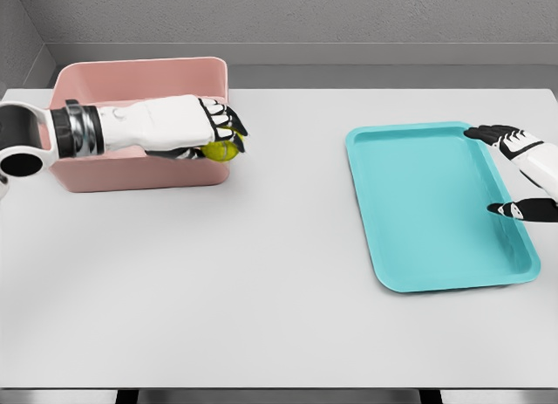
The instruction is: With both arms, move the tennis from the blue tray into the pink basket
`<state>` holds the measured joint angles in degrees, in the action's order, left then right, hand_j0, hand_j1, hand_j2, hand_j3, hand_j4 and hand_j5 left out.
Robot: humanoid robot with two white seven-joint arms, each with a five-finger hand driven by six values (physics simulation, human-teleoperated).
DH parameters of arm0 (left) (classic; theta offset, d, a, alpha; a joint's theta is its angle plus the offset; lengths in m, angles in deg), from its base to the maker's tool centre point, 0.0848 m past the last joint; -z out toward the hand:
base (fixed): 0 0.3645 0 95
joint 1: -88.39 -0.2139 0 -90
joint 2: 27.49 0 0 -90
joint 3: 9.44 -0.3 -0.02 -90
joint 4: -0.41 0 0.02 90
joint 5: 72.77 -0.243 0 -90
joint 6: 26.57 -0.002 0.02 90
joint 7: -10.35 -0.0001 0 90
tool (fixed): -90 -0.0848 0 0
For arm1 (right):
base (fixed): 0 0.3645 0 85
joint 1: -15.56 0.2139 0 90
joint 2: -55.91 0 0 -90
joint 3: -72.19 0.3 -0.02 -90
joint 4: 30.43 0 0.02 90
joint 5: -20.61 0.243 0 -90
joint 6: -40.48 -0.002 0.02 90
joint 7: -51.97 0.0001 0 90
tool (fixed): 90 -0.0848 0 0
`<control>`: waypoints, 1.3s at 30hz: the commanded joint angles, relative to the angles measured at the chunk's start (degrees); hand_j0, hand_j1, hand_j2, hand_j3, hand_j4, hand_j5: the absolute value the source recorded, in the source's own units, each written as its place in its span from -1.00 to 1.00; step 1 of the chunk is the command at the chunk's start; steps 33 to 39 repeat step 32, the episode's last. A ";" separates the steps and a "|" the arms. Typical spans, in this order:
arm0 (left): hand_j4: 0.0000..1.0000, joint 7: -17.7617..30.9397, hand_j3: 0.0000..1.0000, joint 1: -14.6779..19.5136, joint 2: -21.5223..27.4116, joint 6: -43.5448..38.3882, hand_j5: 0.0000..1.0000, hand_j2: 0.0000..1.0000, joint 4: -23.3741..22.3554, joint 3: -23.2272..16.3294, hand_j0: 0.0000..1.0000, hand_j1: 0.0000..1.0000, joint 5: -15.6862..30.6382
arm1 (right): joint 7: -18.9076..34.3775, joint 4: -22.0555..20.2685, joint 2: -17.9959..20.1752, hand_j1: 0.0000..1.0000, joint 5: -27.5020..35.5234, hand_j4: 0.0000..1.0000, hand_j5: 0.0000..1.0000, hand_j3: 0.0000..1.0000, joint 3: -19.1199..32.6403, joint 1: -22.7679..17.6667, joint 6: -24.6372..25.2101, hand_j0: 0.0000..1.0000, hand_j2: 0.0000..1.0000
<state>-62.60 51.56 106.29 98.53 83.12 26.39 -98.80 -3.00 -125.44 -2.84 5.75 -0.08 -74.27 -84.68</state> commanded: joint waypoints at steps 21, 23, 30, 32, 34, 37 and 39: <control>1.00 -0.70 1.00 0.18 2.53 -0.10 1.00 1.00 -16.44 5.66 1.00 1.00 7.04 | -0.03 -0.09 0.04 1.00 0.44 1.00 1.00 1.00 0.03 0.00 0.17 1.00 1.00; 1.00 -0.70 1.00 0.00 4.38 -0.10 1.00 1.00 -15.74 5.66 1.00 1.00 8.80 | -0.03 -0.09 0.04 1.00 0.44 1.00 1.00 1.00 0.03 0.00 0.17 1.00 1.00; 1.00 -0.70 1.00 -0.88 10.01 -0.10 1.00 1.00 -19.69 8.99 1.00 1.00 12.40 | -0.03 0.00 0.04 1.00 0.44 1.00 1.00 1.00 0.11 -0.09 0.17 1.00 1.00; 1.00 -0.70 1.00 -0.88 10.53 -0.10 1.00 1.00 -19.96 9.08 1.00 1.00 12.40 | -0.03 0.00 0.04 1.00 0.44 1.00 1.00 1.00 0.11 -0.09 0.17 1.00 1.00; 1.00 -0.70 1.00 -0.88 10.53 -0.10 1.00 1.00 -19.96 9.08 1.00 1.00 12.40 | -0.03 0.00 0.04 1.00 0.44 1.00 1.00 1.00 0.11 -0.09 0.17 1.00 1.00; 1.00 -0.70 1.00 -0.88 10.53 -0.10 1.00 1.00 -19.96 9.08 1.00 1.00 12.40 | -0.03 0.00 0.04 1.00 0.44 1.00 1.00 1.00 0.11 -0.09 0.17 1.00 1.00; 1.00 -0.70 1.00 -0.88 10.53 -0.10 1.00 1.00 -19.96 9.08 1.00 1.00 12.40 | -0.03 0.00 0.04 1.00 0.44 1.00 1.00 1.00 0.11 -0.09 0.17 1.00 1.00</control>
